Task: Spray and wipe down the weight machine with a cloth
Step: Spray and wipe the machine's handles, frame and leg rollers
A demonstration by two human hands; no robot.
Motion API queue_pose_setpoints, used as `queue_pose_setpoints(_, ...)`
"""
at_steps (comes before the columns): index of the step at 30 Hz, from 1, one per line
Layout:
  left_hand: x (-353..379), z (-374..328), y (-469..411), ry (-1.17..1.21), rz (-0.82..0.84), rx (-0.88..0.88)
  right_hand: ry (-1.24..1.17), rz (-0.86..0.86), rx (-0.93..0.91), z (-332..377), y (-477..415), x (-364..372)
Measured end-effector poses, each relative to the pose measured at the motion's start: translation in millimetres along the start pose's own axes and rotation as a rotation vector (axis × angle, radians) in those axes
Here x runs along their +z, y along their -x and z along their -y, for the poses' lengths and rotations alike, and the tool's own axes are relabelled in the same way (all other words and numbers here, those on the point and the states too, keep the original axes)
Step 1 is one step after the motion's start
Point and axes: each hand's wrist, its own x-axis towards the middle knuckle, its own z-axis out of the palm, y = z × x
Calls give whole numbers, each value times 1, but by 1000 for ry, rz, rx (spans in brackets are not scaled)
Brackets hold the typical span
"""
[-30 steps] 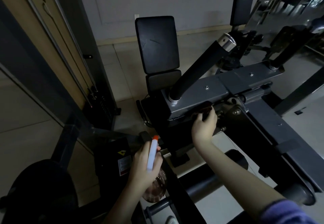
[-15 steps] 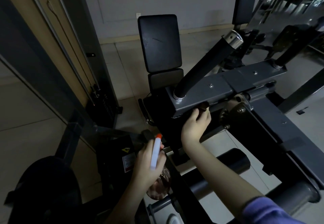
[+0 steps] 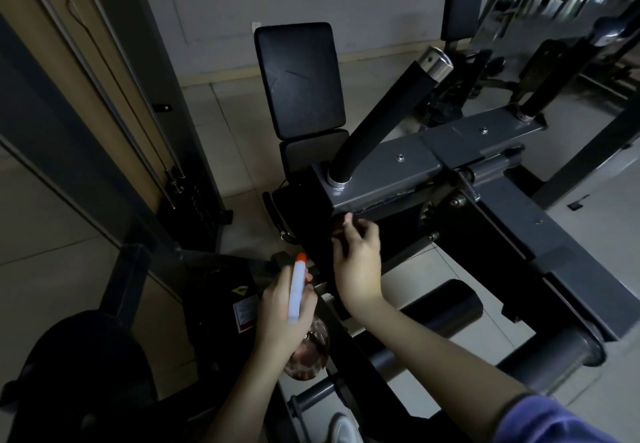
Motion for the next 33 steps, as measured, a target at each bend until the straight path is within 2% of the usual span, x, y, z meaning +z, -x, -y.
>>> queue_pose_setpoints(3, -1, -1, -1, -19, 3, 14, 193, 124, -132, -4, 2, -8)
queue_pose_setpoints(7, -2, -1, -1, -1, 9, -4, 535, 411, -450, -24, 0, -29)
queue_pose_setpoints(8, -2, 0, -1, -2, 9, -4, 576, 390, -543, -30, 0, -35)
queue_pose_setpoints(12, -2, -1, -1, 9, -5, -21, 575, 128, -972, -27, -19, -52)
queue_pose_setpoints(15, -2, -1, -2, 12, -1, -26, 662, 136, -1315, -23, -48, -48)
queue_pose_setpoints(17, -1, 0, -3, 11, -5, -19, 796, 175, -1475, -33, -62, -38)
queue_pose_setpoints(20, -2, -1, -3, 24, 8, 4, 913, 166, -1593, -46, -70, -21)
queue_pose_setpoints(24, -3, -2, -3, 20, -22, 12, 965, 224, -1633, -44, -76, -4)
queue_pose_setpoints(29, 0, -2, -2, 17, -28, 8, 856, 191, -1825, -55, -89, -4)
queue_pose_setpoints(33, 1, 0, -1, 31, -29, -7, 830, 274, -1900, -61, -97, -13)
